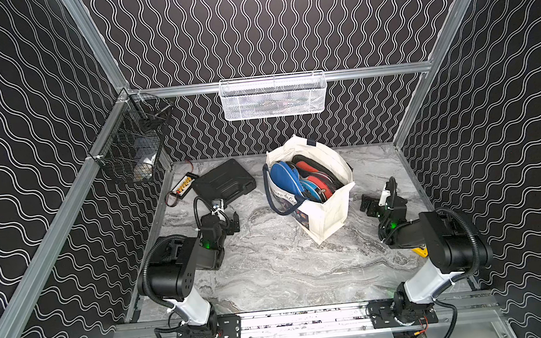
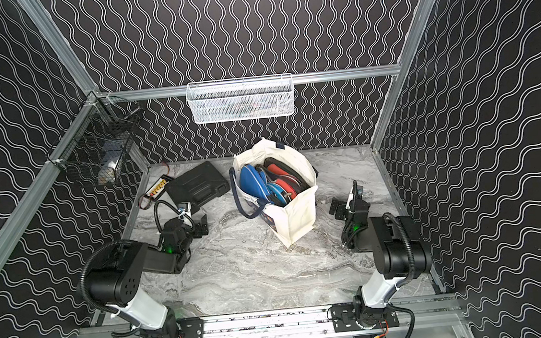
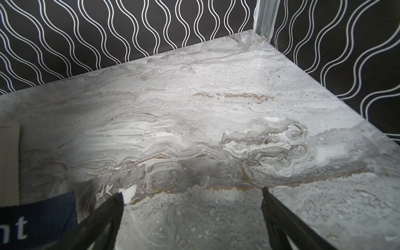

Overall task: Remove the ping pong set from the canvas bag
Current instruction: Pick up the ping pong set from the canvas bag.

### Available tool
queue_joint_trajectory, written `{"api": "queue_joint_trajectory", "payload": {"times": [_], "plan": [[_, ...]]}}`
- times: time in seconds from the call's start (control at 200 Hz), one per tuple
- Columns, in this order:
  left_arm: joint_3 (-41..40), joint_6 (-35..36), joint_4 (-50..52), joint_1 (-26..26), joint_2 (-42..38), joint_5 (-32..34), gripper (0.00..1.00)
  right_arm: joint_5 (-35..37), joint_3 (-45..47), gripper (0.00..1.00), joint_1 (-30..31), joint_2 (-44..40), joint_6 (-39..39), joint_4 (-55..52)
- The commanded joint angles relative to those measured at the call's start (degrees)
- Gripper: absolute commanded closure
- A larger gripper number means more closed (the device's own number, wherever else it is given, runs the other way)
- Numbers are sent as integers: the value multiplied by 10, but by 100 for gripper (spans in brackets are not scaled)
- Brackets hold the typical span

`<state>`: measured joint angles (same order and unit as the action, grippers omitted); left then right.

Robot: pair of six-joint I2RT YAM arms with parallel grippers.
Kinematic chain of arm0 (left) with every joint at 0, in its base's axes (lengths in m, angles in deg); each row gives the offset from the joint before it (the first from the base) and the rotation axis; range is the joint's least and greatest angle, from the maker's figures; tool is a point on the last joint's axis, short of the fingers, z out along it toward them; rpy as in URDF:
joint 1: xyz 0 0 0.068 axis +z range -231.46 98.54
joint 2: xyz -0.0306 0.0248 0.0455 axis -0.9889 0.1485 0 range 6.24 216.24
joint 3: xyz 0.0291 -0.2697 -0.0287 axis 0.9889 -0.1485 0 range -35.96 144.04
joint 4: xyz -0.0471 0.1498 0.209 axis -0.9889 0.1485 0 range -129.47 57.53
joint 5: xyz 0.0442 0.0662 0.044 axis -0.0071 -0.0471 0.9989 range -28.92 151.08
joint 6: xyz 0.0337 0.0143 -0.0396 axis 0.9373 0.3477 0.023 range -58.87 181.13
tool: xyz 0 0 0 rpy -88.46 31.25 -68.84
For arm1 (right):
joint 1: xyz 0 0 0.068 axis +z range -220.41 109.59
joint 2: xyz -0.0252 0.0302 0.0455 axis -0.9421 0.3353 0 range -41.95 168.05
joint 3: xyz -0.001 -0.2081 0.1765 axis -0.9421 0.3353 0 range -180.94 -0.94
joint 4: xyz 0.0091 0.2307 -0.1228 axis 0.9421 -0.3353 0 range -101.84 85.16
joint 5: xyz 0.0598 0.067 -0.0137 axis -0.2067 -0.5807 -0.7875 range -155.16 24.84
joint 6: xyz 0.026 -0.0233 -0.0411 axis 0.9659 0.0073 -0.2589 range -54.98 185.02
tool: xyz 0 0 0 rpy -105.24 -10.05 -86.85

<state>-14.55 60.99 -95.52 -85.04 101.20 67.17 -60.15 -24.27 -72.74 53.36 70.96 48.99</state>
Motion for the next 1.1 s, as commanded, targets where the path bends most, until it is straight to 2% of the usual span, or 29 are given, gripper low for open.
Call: {"api": "queue_joint_trajectory", "payload": {"times": [0.0, 0.085, 0.165, 0.205, 0.31, 0.35, 0.385, 0.465, 0.595, 0.725, 0.846, 0.926, 1.011, 1.096], "plan": [[2, 4, -18, -1, -3, 16, 1, 23, 1, 1, 6, -2, -11, 17], [-2, 11, -24, -11, -6, 36, 1, 94, 11, 1, 31, -14, -14, 33], [3, 11, -4, -18, -19, 54, 1, 130, 24, 1, 38, -32, -11, 46], [13, 10, 22, -20, -30, 72, 1, 191, 12, 1, 57, -52, -12, 16], [64, 3, 146, -27, -72, 113, 1, 234, -48, 1, 68, -112, 5, -144], [96, -2, 213, -35, -90, 136, 1, 258, -70, 1, 65, -127, 40, -191], [125, -21, 268, -37, -107, 148, 1, 252, -88, 1, 53, -146, 77, -239], [191, -71, 379, -37, -141, 152, 1, 261, -137, 1, 44, -175, 134, -329], [344, -136, 596, -38, -137, 128, 1, 253, -240, 1, 43, -203, 154, -470], [418, -219, 714, -41, -141, 65, 1, 158, -343, 1, 30, -226, 184, -593], [457, -269, 771, -48, -132, -35, 1, 17, -412, 1, 39, -229, 167, -632], [478, -274, 790, -68, -138, -69, 1, -44, -454, 1, 78, -221, 131, -658], [495, -274, 803, -76, -154, -101, 1, -68, -482, 1, 138, -215, 88, -685], [503, -279, 801, -77, -171, -133, 1, -89, -495, 1, 174, -211, 72, -696]]}}
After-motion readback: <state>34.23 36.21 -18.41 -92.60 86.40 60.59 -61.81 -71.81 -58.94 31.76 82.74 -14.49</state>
